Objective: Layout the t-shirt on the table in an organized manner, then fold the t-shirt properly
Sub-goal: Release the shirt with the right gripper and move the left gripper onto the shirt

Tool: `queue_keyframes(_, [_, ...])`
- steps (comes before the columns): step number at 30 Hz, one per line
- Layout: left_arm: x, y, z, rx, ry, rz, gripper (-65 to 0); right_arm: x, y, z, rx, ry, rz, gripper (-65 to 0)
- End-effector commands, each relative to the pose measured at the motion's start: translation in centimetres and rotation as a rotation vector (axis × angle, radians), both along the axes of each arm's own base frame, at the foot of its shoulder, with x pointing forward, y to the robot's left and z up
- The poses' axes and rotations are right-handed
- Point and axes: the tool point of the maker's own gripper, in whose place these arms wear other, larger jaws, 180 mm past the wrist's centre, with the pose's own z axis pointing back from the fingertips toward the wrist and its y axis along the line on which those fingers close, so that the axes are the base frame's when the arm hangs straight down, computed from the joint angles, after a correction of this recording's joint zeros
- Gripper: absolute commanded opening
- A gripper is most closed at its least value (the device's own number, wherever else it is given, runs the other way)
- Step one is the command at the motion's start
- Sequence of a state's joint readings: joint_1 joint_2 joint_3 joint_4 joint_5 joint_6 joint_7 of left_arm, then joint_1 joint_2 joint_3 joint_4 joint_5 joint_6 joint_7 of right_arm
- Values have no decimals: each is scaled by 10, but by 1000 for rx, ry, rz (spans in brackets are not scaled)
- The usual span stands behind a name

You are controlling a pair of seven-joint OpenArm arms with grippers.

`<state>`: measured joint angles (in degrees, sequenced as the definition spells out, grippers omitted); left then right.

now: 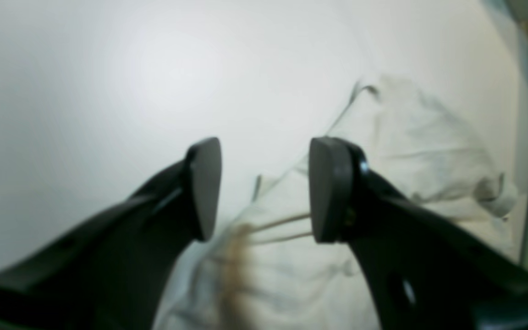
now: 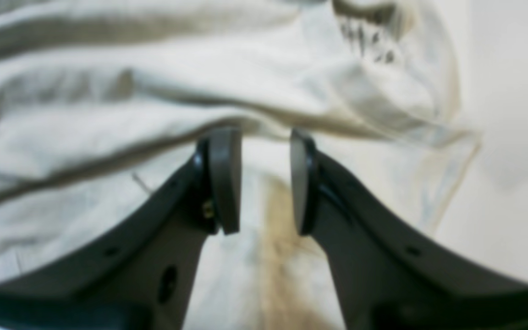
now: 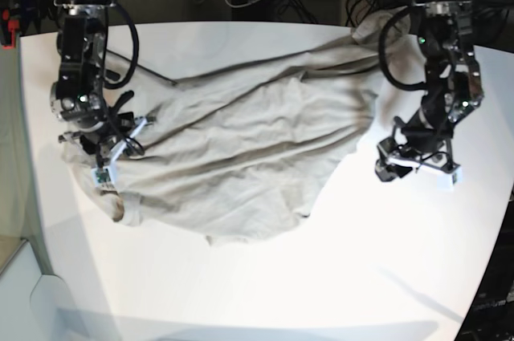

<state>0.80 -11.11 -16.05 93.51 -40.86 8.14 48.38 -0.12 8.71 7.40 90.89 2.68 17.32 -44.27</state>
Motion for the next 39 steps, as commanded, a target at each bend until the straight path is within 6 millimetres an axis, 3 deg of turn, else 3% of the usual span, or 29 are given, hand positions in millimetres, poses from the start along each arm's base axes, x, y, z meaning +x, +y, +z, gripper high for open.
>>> queue_keyframes(1, [13, -2, 13, -14, -44, 4, -350, 5, -3, 10, -9, -38, 15, -454])
queue_keyframes(6, [28, -58, 1, -9, -14, -119, -352, -8, -9, 0, -24, -4, 15, -453])
queue_keyframes(10, [34, -88, -5, 38, -11, -192, -352, -19, -10, -7, -28, 19, 16, -453])
queue_keyframes(23, [47, -69, -55, 126, 61, -121, -349, -39, -14, -23, -36, 72, 17, -453])
queue_keyframes(34, [39, -101, -80, 105, 131, -176, -355, -45, -11, -27, -30, 87, 22, -453])
queue_keyframes(36, [35, -107, -85, 114, 143, -201, -396, -45, -11, -28, -31, 88, 22, -453])
queue_keyframes(39, [29, -109, -95, 119, 163, -208, -550, -45, -12, -27, -31, 87, 19, -453])
